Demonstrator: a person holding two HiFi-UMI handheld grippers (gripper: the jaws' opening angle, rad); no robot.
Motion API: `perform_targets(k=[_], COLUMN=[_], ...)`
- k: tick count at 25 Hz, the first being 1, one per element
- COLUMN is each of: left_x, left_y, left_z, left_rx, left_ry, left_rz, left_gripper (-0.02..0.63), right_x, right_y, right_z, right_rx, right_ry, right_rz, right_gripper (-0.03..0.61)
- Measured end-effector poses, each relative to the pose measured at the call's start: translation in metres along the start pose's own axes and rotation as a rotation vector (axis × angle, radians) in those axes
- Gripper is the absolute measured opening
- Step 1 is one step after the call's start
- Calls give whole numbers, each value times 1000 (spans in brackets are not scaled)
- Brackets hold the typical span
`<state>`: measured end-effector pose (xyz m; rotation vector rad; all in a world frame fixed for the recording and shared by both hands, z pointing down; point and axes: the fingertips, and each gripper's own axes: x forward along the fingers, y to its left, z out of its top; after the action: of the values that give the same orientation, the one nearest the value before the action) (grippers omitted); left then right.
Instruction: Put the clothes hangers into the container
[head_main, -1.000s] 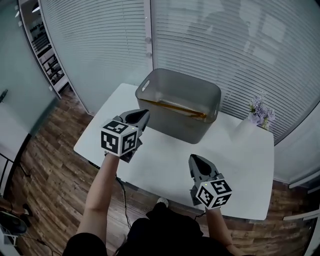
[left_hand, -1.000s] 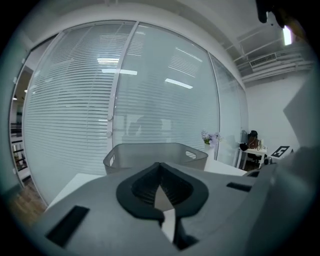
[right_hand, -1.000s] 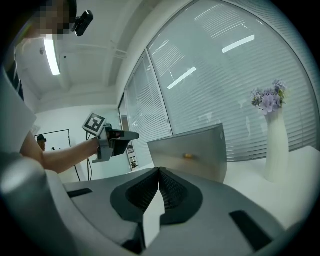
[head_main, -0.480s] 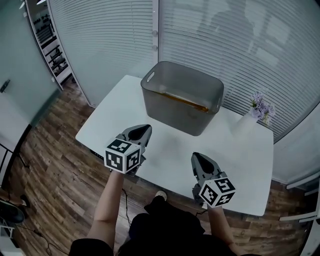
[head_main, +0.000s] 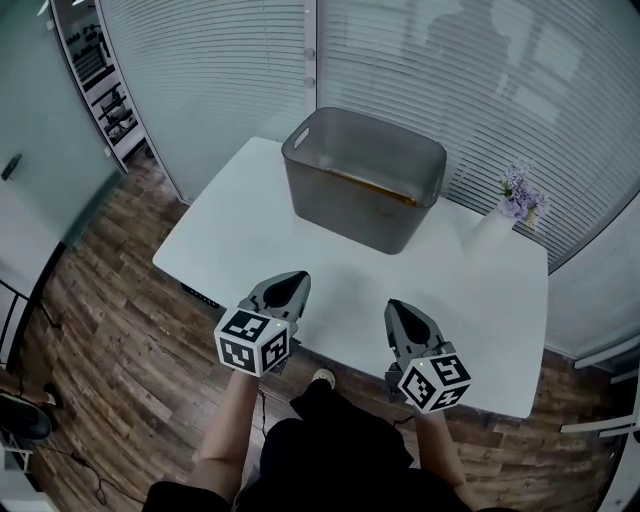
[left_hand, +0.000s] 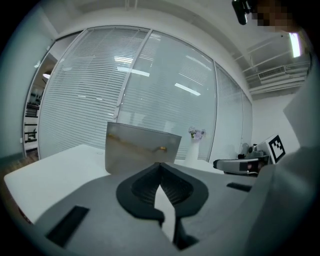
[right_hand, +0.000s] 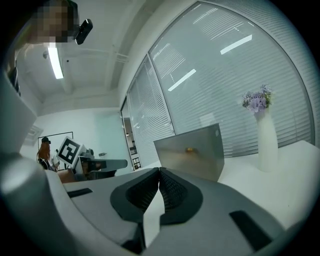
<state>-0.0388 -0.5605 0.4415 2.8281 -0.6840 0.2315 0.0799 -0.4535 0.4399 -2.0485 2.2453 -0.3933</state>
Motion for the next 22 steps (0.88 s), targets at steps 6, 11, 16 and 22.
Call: perform_targets(k=[6, 11, 16, 22], left_x=[-13, -27, -31, -34], left_y=[-16, -18, -19, -21], left_z=[-32, -45, -49, -54], left_rx=[-17, -18, 5, -19], left_ry=[0, -5, 1, 0], left_rz=[-4, 49, 67, 74], left_gripper=[9, 9, 9, 9], right_x=[-12, -17, -21, -22], right_y=[-8, -11, -14, -13], right_z=[-18, -30, -42, -49], right_rx=[-1, 5, -23, -32], right_ry=[13, 29, 51, 74], right_rz=[-40, -62, -83, -89], right_gripper=[26, 26, 26, 26])
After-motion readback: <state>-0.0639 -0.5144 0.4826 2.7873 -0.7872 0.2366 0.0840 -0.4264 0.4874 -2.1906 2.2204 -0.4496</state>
